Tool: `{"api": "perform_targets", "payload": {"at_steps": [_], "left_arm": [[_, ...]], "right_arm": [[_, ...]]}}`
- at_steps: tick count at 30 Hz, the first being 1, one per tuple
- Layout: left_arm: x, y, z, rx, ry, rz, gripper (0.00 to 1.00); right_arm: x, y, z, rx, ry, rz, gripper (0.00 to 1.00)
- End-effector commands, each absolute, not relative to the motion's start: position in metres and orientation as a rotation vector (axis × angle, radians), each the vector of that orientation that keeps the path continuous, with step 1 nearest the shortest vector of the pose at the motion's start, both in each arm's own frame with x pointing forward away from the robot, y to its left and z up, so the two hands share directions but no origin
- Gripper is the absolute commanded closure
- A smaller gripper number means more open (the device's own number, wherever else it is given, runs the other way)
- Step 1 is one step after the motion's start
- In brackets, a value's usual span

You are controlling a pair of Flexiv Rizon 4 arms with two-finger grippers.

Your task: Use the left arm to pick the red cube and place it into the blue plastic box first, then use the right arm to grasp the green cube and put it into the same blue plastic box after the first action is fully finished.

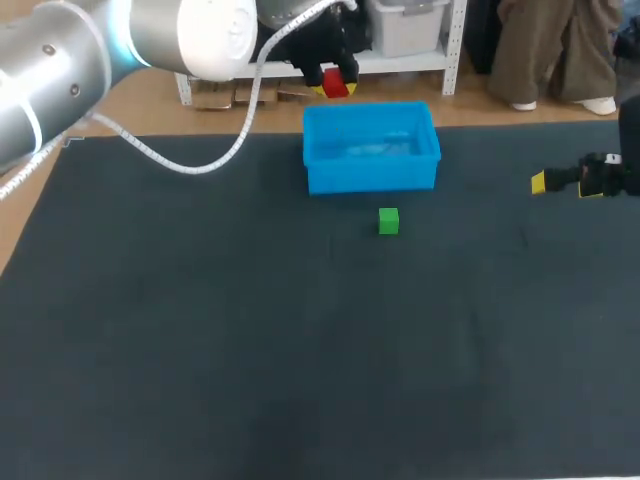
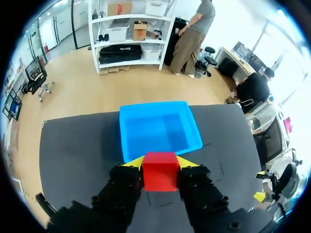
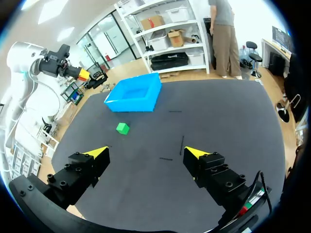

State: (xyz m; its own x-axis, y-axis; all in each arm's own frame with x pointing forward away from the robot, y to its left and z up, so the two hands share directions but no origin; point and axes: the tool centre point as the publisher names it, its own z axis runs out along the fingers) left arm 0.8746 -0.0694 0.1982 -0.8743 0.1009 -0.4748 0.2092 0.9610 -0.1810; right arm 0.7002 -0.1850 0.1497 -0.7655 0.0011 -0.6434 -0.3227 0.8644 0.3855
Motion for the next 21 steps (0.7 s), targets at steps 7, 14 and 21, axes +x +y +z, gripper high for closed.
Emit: {"api": "perform_targets", "payload": {"at_steps": [7, 14, 21], "left_arm": [[0.888, -0.07, 0.183, 0.214, 2.575, -0.351, 1.0], [0.9, -0.072, 0.175, 0.229, 2.536, -0.348, 1.0], [0.913, -0.073, 0.168, 0.231, 2.511, -0.329, 1.0]], "right_arm": [[0.701, -0.186, 0.15, -0.234, 2.372, 0.643, 0.0], [0.701, -0.186, 0.15, -0.234, 2.372, 0.643, 0.0], [0.701, -0.186, 0.15, -0.234, 2.372, 0.643, 0.0]]}}
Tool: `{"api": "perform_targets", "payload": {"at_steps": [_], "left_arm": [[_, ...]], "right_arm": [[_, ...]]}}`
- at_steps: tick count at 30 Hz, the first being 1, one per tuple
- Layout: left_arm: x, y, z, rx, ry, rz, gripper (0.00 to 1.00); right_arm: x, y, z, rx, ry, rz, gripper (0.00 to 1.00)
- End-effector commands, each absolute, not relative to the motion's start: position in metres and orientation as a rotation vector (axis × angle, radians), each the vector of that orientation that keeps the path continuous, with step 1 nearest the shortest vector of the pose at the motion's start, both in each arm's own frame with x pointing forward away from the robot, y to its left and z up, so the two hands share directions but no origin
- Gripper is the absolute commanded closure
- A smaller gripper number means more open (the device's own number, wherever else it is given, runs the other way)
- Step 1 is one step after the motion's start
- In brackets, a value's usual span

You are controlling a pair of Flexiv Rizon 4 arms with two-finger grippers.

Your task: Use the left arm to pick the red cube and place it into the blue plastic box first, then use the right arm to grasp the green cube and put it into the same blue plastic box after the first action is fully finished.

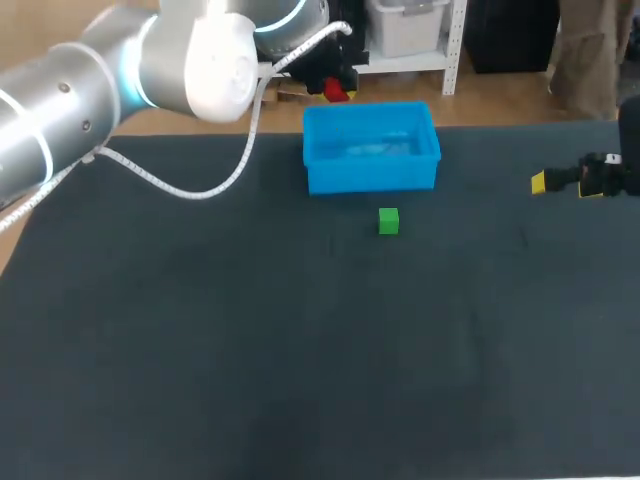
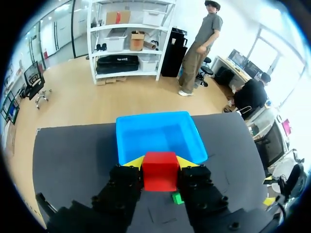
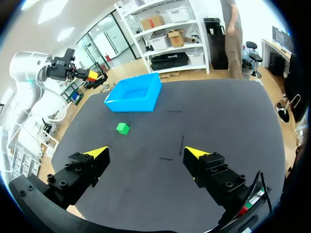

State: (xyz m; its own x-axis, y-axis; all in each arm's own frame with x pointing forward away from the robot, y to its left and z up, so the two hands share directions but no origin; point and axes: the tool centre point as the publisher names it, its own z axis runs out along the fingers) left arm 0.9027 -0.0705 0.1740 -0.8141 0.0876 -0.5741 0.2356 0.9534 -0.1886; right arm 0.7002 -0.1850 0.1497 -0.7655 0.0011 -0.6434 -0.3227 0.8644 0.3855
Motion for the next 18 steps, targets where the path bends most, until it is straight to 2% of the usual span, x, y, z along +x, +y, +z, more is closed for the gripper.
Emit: {"api": "perform_targets", "payload": {"at_steps": [1, 18], "left_arm": [[0.915, -0.072, 0.167, 0.23, 2.511, -0.328, 1.0], [0.937, -0.079, 0.147, 0.201, 2.511, -0.331, 1.0]], "right_arm": [[0.701, -0.186, 0.15, -0.234, 2.372, 0.643, 0.0], [0.701, -0.186, 0.15, -0.234, 2.372, 0.643, 0.0]]}}
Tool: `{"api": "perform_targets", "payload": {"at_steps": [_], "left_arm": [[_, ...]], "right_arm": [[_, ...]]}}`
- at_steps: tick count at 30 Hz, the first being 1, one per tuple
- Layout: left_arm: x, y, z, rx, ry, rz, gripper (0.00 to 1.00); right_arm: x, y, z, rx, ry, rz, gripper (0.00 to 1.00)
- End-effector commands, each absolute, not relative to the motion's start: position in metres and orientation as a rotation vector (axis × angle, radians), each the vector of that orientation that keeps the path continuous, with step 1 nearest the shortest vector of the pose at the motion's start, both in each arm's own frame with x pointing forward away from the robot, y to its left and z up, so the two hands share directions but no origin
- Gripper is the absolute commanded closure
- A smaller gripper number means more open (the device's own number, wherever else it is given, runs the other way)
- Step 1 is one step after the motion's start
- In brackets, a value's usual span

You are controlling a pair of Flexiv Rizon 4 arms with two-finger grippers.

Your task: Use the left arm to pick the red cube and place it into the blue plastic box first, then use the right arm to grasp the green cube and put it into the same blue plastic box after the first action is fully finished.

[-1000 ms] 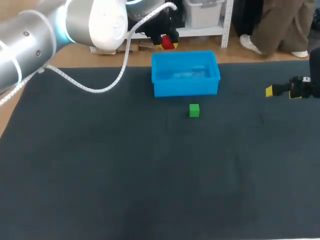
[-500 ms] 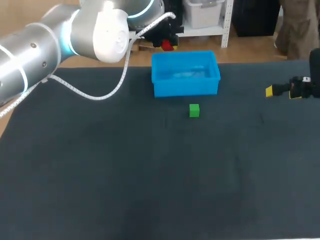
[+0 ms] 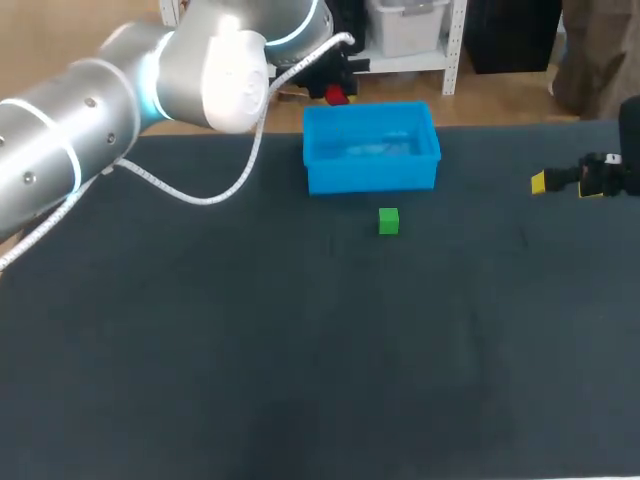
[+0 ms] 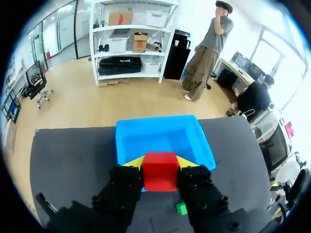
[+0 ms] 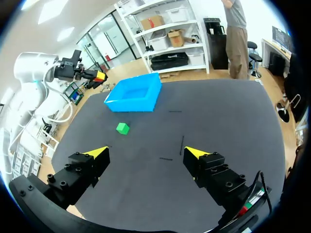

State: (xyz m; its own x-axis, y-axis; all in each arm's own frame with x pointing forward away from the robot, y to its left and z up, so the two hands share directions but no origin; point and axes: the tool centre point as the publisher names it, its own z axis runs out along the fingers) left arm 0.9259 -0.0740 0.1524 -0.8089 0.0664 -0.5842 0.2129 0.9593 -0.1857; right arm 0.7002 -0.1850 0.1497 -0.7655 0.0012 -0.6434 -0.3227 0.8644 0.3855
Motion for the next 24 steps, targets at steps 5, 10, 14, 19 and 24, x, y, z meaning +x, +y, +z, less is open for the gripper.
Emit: {"api": "perform_targets", "payload": {"at_steps": [5, 10, 14, 19, 24], "left_arm": [[0.943, -0.081, 0.139, 0.192, 2.513, -0.341, 1.0], [0.949, -0.079, 0.13, 0.161, 2.505, -0.347, 1.0], [0.953, -0.078, 0.122, 0.148, 2.508, -0.344, 1.0], [0.959, -0.078, 0.114, 0.139, 2.498, -0.347, 1.0], [0.965, -0.076, 0.106, 0.121, 2.503, -0.339, 1.0]], "right_arm": [[0.701, -0.186, 0.15, -0.234, 2.372, 0.643, 0.0], [0.701, -0.186, 0.15, -0.234, 2.372, 0.643, 0.0], [0.701, -0.186, 0.15, -0.234, 2.372, 0.643, 0.0], [0.701, -0.186, 0.15, -0.234, 2.372, 0.643, 0.0], [0.701, -0.186, 0.15, -0.234, 2.372, 0.643, 0.0]]}}
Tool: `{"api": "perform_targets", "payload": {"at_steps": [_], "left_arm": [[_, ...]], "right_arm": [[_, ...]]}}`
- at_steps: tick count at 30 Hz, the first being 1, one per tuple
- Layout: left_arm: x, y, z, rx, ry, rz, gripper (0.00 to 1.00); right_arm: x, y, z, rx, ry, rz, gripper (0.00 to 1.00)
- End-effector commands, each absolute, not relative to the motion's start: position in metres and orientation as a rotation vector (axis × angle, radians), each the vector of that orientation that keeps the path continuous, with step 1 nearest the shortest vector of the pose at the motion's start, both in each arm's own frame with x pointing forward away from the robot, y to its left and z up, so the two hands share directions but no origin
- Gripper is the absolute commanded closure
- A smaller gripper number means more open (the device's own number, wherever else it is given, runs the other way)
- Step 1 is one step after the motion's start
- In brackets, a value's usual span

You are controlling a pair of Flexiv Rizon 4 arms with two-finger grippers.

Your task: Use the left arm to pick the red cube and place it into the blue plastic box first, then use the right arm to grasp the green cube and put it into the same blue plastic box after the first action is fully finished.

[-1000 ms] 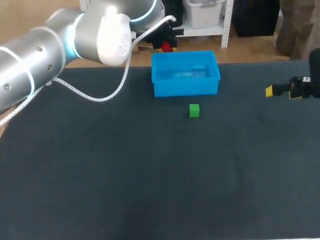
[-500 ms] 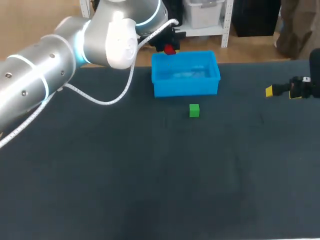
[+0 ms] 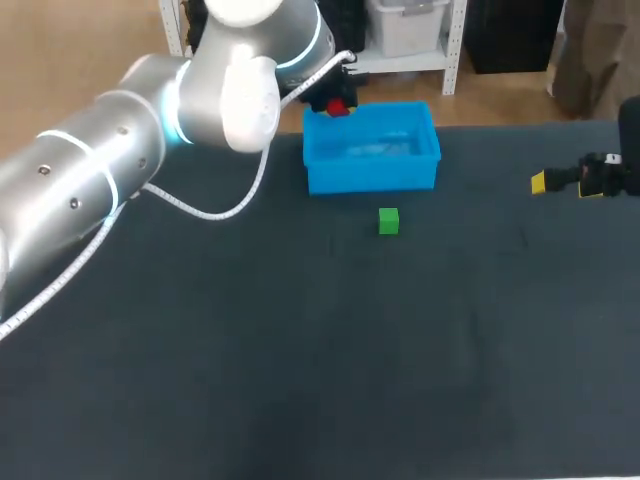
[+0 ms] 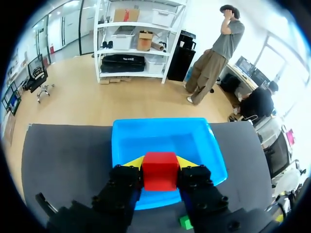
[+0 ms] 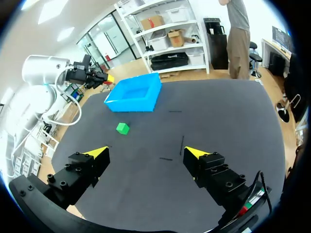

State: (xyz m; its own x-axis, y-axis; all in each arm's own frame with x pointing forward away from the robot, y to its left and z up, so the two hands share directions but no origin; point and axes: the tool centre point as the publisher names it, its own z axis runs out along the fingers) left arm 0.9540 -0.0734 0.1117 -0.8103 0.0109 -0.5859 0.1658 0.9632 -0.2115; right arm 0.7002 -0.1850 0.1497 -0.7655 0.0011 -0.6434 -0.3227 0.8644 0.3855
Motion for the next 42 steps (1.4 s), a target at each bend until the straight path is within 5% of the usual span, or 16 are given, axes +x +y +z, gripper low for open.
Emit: {"api": "perform_targets", "payload": {"at_steps": [1, 17, 18, 19, 20, 23, 25, 42], "left_arm": [[0.966, -0.076, 0.104, 0.119, 2.504, -0.339, 1.0], [0.974, -0.072, 0.078, 0.078, 2.549, -0.298, 1.0], [0.974, -0.072, 0.078, 0.079, 2.55, -0.299, 0.85], [0.974, -0.072, 0.078, 0.08, 2.549, -0.299, 0.58], [0.975, -0.073, 0.078, 0.08, 2.548, -0.303, 0.53], [0.975, -0.073, 0.079, 0.085, 2.546, -0.309, 0.13], [0.975, -0.074, 0.079, 0.091, 2.544, -0.314, 0.0], [0.972, -0.07, 0.093, 0.11, 2.517, -0.331, 0.0]], "right_arm": [[0.701, -0.186, 0.15, -0.234, 2.372, 0.643, 0.0], [0.701, -0.186, 0.15, -0.234, 2.372, 0.643, 0.0], [0.701, -0.186, 0.15, -0.234, 2.372, 0.643, 0.0], [0.701, -0.186, 0.15, -0.234, 2.372, 0.643, 0.0], [0.701, -0.186, 0.15, -0.234, 2.372, 0.643, 0.0], [0.701, -0.186, 0.15, -0.234, 2.372, 0.643, 0.0], [0.701, -0.186, 0.15, -0.234, 2.372, 0.643, 0.0], [0.701, -0.186, 0.15, -0.234, 2.372, 0.643, 0.0]]}}
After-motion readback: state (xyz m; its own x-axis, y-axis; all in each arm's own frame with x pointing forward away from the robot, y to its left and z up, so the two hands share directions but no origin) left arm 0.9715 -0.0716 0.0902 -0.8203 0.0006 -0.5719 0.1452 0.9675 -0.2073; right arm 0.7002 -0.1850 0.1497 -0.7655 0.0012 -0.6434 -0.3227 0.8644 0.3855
